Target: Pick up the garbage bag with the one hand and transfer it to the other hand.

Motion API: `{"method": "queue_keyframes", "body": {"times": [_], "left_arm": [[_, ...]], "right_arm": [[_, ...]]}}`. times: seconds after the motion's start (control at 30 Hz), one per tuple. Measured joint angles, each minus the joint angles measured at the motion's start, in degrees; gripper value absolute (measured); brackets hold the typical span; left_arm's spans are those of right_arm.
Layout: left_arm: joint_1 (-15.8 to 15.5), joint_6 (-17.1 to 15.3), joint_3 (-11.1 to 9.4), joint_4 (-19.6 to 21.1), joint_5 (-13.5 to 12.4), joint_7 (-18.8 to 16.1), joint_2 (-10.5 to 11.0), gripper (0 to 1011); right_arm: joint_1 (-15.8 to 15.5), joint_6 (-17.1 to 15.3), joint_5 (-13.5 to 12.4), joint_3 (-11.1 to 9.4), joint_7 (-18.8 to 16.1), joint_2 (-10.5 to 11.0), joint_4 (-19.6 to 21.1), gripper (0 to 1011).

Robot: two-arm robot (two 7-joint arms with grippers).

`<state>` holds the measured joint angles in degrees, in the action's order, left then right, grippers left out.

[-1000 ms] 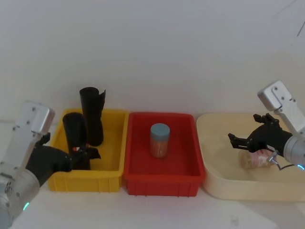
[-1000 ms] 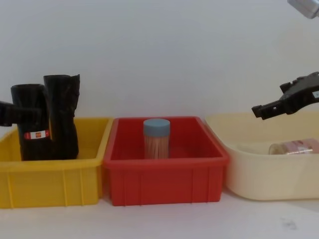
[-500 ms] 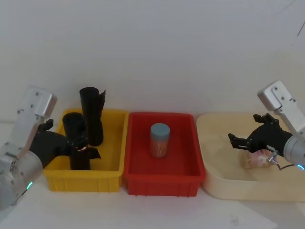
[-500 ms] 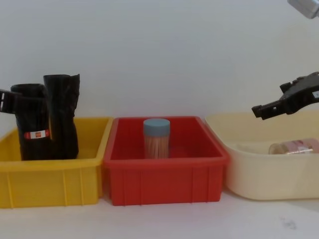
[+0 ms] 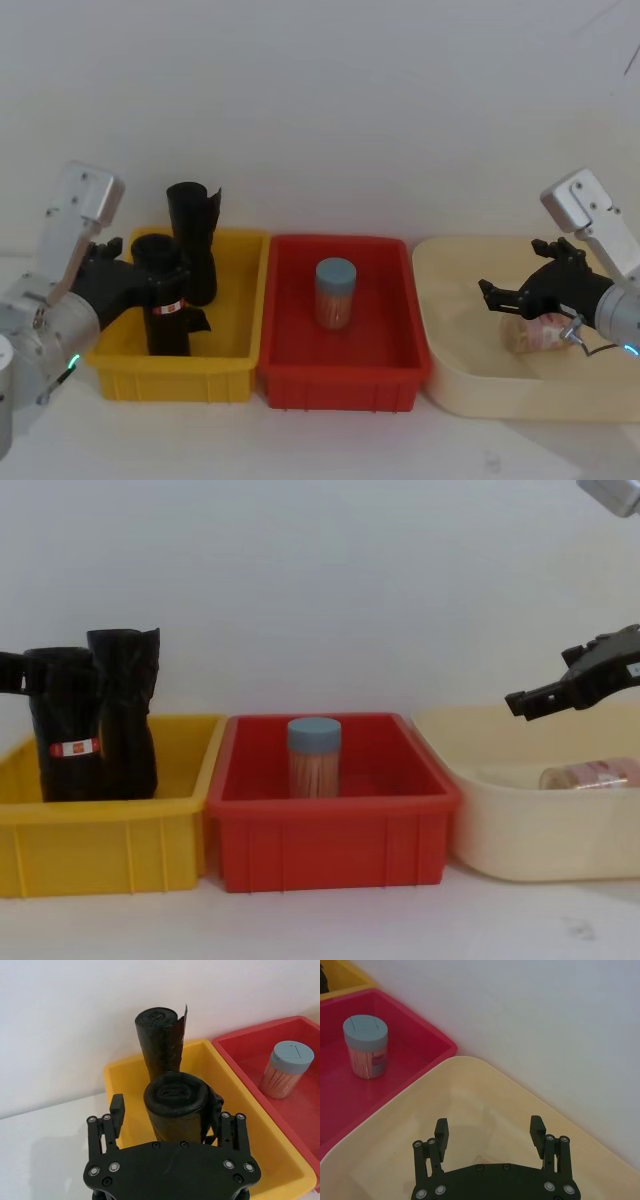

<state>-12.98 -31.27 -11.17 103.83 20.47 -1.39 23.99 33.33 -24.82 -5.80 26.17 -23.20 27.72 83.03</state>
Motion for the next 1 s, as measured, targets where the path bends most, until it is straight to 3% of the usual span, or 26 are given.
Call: {"method": "queue_keyframes", "body": {"times": [0.33, 0.47, 1.0], "left_arm": [[-1.5, -0.5, -0.1, -1.8, 0.4, 0.6, -0.8, 773], [-1.8, -0.6, -0.1, -2.1, 0.5, 0.7, -0.9, 623], [-2.5, -0.6, -0.2, -2.7, 0.4, 0.9, -1.3, 497]], "right_arm": [[0.0, 0.0, 0.0, 0.0, 0.0, 0.0, 0.0, 1001], [0.0, 0.0, 0.0, 0.0, 0.0, 0.0, 0.0, 1001], [0.0, 0.0, 0.0, 0.0, 0.0, 0.0, 0.0, 1001]]}}
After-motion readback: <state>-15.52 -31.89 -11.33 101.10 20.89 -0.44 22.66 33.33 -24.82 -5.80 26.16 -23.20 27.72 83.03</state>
